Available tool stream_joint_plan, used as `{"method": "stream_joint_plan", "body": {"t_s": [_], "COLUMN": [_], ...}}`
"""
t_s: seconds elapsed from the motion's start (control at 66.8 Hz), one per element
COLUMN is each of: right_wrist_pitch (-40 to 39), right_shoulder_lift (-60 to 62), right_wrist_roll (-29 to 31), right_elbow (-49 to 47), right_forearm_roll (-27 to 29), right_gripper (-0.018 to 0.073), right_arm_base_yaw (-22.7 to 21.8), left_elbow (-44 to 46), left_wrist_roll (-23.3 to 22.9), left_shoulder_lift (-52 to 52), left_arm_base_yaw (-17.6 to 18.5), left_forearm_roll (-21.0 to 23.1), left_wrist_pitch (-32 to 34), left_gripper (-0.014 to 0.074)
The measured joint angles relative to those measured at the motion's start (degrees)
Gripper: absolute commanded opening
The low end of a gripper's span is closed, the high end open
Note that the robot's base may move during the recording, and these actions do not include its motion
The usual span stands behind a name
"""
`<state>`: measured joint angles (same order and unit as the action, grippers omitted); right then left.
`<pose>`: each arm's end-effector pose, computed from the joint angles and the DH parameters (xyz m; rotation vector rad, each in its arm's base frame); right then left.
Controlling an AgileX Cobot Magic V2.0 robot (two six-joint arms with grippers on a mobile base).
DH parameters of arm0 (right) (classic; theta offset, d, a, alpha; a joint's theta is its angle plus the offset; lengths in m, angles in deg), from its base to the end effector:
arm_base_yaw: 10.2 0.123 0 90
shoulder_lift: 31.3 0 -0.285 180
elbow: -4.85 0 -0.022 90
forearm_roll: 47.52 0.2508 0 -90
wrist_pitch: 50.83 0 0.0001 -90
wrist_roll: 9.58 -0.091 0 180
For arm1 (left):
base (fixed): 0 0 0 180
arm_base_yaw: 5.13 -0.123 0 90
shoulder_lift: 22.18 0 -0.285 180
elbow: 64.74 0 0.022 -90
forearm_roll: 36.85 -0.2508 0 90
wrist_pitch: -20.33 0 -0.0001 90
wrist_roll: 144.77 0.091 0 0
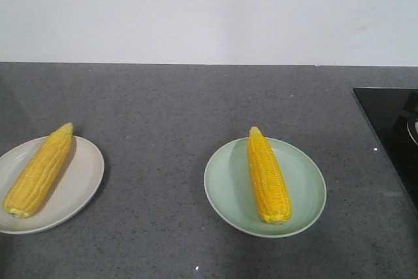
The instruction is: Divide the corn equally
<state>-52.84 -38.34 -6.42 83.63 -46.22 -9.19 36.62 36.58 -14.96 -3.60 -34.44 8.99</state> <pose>0.0562 0.0009 0.2079 -0.0360 1.4623 -0.0127 0.0560 -0.0023 0.1874 0.0138 1.6964 -0.0402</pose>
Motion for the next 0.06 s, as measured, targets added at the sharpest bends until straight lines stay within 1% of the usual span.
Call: {"method": "stream_joint_plan", "body": {"t_s": [0.06], "right_wrist_pitch": [0.0], "right_shoulder_lift": [0.0], "right_wrist_roll": [0.0], "right_elbow": [0.0], "right_forearm_roll": [0.0], "right_gripper": [-0.0006], "right_arm_base_yaw": [0.0], "left_elbow": [0.0], "left_wrist_roll": [0.0], "left_shoulder_lift": [0.0], "left_arm_base_yaw": [0.0], "left_forearm_roll": [0.0], "left_wrist_pitch": [0.0], "left_gripper": [-0.0008]}}
